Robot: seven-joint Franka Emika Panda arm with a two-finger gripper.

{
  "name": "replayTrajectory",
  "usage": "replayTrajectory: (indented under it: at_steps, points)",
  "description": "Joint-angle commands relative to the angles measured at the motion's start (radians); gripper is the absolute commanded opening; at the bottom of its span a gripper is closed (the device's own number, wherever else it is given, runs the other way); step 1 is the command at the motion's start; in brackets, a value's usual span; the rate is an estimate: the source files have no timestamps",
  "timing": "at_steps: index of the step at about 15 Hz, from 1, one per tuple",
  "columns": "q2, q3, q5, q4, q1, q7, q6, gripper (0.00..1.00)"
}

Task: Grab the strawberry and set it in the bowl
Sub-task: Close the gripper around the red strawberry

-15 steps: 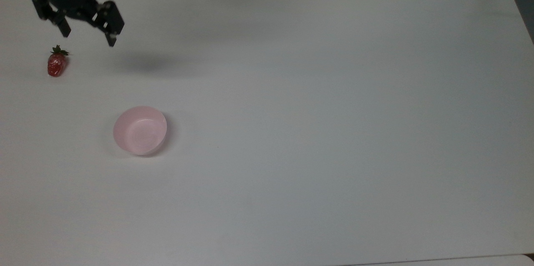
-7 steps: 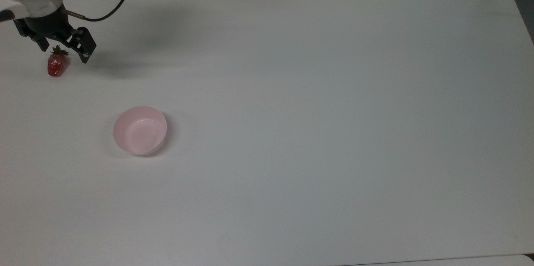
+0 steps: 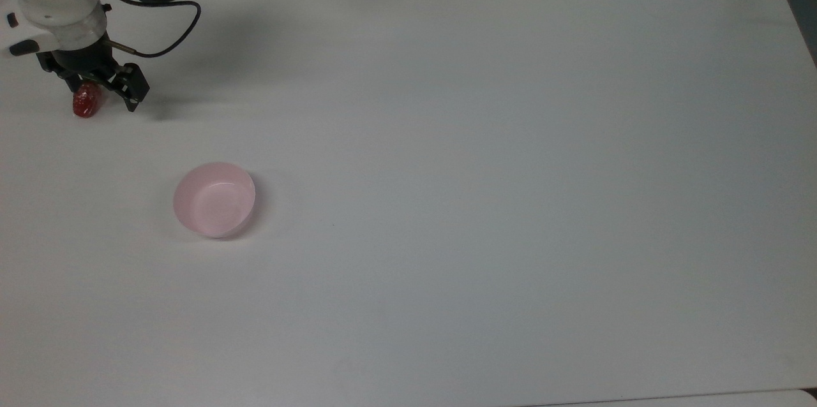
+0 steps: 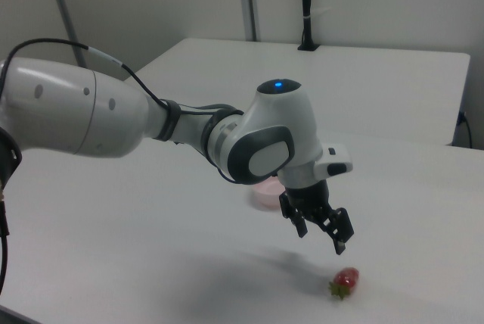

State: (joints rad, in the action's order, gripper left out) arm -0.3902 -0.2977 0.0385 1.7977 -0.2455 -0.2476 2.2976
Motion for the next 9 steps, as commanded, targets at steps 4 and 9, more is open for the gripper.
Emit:
replayTrajectory:
  at_steps: [4,9]
  points:
    - [-0.042,-0.09,-0.012,0.023,-0.006,-0.203,0.029,1.0]
    - [-0.093,-0.09,-0.017,0.022,-0.023,-0.19,0.1,0.87]
